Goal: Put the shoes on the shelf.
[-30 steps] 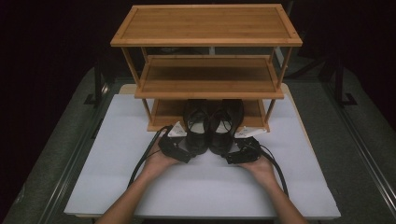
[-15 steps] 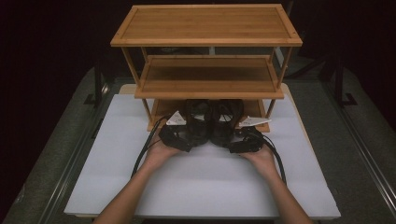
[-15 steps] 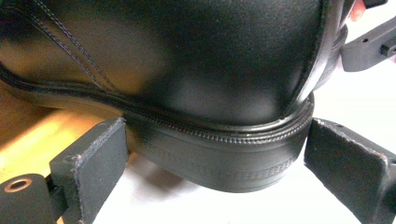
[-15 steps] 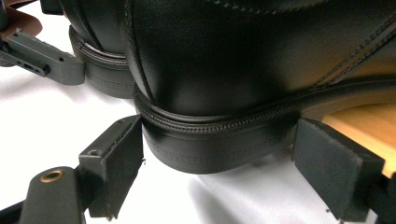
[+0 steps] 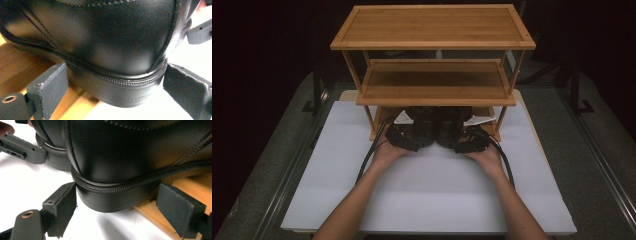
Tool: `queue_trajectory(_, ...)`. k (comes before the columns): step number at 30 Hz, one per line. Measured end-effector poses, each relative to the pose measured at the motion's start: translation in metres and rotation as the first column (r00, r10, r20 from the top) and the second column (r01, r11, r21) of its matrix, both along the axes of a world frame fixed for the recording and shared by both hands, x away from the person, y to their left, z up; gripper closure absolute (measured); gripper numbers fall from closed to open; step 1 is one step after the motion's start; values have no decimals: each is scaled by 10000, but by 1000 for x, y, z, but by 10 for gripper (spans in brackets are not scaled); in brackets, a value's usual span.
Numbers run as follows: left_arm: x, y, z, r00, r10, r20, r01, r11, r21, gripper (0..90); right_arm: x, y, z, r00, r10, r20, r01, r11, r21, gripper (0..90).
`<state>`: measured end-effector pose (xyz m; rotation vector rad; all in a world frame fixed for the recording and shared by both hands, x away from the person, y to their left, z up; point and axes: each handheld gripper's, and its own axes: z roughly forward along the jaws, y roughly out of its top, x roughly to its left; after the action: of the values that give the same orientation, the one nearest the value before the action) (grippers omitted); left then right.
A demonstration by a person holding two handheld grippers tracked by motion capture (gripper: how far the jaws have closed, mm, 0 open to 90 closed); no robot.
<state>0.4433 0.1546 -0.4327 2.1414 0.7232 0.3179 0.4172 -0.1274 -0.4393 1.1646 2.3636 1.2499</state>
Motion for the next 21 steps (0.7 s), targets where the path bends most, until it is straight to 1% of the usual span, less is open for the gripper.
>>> queue_trajectory(1, 3, -1, -1, 10000, 10, 25, -11, 10000, 54, 61, 3, 1, -1, 10000, -25, 36, 25, 10000, -56, 166)
queue_trajectory(2, 5, -1, -1, 9999, 118, -77, -118, 9999, 4, 60, 5, 1, -1, 10000, -22, 94, 24, 9999, -155, 166)
queue_trajectory(3, 7, -2, -2, 9995, 277, -153, -279, 9996, -98, 59, 7, 3, -2, 10000, -78, 23, 79, 9997, -212, 166)
queue_trajectory(4, 11, -2, -2, 9998, 168, -117, -167, 9998, 48, 59, 10, 3, -2, 9999, -108, 38, 109, 9997, -237, 166)
queue_trajectory(5, 11, -2, -2, 9998, 168, -117, -167, 9998, 48, 59, 12, 3, -3, 9999, -121, 47, 122, 9996, -237, 166)
queue_trajectory(7, 16, -4, -4, 9996, 255, -143, -254, 9996, 81, 59, 16, 4, -4, 9998, -161, 70, 163, 9994, -313, 166)
queue_trajectory(8, 19, -4, -4, 9996, 191, -183, -187, 9996, 203, 59, 18, 4, -4, 9998, -176, 63, 178, 9992, -353, 165)
queue_trajectory(9, 20, -5, -5, 9994, 290, -169, -288, 9995, 107, 59, 20, 5, -5, 9998, -205, 58, 207, 9990, -393, 166)
queue_trajectory(10, 21, -5, -5, 9995, 302, -101, -300, 9994, 195, 59, 22, 4, -5, 9997, -221, 62, 223, 9990, -391, 165)
queue_trajectory(12, 23, -6, -6, 9993, 373, -75, -372, 9992, 131, 60, 24, 4, -5, 9995, -317, 41, 318, 9985, -435, 167)
queue_trajectory(14, 27, -7, -7, 9990, 436, -137, -433, 9988, 209, 60, 27, 5, -6, 9991, -411, 119, 416, 9980, -483, 171)
queue_trajectory(17, 30, -7, -7, 9990, 415, -180, -411, 9990, 196, 60, 29, 4, -7, 9987, -494, 115, 499, 9975, -498, 177)
queue_trajectory(18, 30, -7, -8, 9985, 445, -303, -440, 9989, 167, 60, 29, 3, -8, 9986, -521, 128, 527, 9976, -451, 178)
queue_trajectory(20, 32, -5, -11, 9974, 418, -593, -424, 9991, -89, 59, 28, 3, -9, 9984, -548, 132, 554, 9975, -436, 177)
queue_trajectory(21, 32, -5, -11, 9974, 418, -593, -424, 9991, -89, 59, 28, 3, -9, 9983, -589, 43, 590, 9973, -430, 178)
